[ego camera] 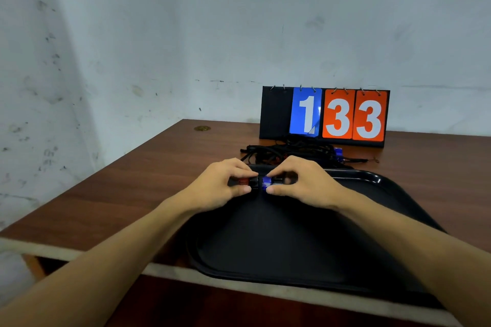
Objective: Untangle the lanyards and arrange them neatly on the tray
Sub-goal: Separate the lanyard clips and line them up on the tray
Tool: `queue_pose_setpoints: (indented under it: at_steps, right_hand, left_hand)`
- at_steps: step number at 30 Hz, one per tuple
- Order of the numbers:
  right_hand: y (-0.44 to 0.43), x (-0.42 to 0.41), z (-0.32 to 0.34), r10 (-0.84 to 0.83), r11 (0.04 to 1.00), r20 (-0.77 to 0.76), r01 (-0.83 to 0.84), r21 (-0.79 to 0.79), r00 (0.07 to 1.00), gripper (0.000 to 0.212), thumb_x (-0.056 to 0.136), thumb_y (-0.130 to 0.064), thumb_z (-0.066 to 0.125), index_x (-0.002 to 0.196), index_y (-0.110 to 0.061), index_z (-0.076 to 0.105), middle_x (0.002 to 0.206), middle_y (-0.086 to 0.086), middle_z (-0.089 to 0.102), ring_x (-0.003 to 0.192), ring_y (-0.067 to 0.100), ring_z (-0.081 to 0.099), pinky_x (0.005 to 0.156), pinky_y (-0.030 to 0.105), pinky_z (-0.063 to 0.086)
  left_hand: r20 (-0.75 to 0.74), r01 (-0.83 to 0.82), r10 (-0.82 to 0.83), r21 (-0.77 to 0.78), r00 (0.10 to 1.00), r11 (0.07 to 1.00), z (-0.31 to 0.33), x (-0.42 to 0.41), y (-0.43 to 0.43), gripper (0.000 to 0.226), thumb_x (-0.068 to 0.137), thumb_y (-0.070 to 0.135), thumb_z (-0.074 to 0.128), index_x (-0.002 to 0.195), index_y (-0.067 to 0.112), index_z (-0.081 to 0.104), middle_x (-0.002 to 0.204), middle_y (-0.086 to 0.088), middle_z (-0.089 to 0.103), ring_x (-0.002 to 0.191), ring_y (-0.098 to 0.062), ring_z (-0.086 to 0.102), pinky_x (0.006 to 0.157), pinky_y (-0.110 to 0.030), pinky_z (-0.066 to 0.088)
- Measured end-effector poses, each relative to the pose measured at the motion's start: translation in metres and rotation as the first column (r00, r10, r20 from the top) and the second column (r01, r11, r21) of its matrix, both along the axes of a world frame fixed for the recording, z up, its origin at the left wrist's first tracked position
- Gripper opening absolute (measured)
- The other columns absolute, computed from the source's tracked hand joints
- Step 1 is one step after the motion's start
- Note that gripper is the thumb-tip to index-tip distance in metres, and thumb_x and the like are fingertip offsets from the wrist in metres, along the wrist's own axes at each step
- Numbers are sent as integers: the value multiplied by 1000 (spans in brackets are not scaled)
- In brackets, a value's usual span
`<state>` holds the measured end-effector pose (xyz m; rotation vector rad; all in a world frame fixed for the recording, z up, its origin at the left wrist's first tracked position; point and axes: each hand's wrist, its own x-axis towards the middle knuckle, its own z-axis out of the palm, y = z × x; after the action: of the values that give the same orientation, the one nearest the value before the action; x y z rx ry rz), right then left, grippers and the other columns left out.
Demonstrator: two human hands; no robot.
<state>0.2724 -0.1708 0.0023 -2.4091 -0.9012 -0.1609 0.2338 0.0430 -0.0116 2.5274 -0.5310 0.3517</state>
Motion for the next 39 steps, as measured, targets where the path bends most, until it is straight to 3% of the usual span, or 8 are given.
queue_pose_setpoints:
  at_steps: [9,20,26,31,35,39]
  right_hand:
    - [5,0,-17,-47,994,31,44,100,998,34,81,-33,72,114,-25,66,107,-8,55,93,7,54,74,14,40]
    - [2,2,-17,-65,985,-32,70,157,997,37,76,-36,76,110,-23,66,107,-6,56,88,10,56,73,19,44]
    - [1,3,-18,-62,977,-62,73,198,996,36,80,-46,69,108,-25,65,105,-7,56,89,8,56,73,16,42]
    - [-1,2,-17,-151,890,-111,184,418,982,28,95,-42,47,97,-22,67,97,-4,61,85,7,57,73,17,39]
    - [-14,6,-12,-280,813,-138,311,492,950,18,96,-26,53,101,-18,68,102,-2,64,89,11,60,76,17,43]
    - [-39,21,8,-357,746,-167,388,541,919,15,95,-20,55,104,-17,67,102,-4,64,98,12,60,73,17,46]
  left_hand:
    - [84,-9,8,4,996,1000,-1,-2,-2,37,84,25,69,121,24,65,113,10,63,104,-2,57,94,-15,42]
    - [76,15,-16,16,997,1000,-2,-1,-2,37,86,23,67,123,22,62,116,9,62,107,-3,56,97,-25,46]
    - [72,-7,5,19,997,1000,-2,-4,-4,54,83,30,70,132,28,49,125,10,46,121,-6,32,103,-23,27]
    - [37,-60,60,-21,997,998,3,-9,-10,47,93,29,55,137,23,39,131,8,37,124,-6,28,108,-28,30]
    - [21,-83,81,124,996,989,7,-13,-15,55,92,44,50,139,22,33,134,8,34,121,-5,31,106,-26,32]
    - [110,-107,81,250,991,962,21,-7,-20,53,91,52,46,136,27,35,125,11,36,112,-5,33,101,-27,32]
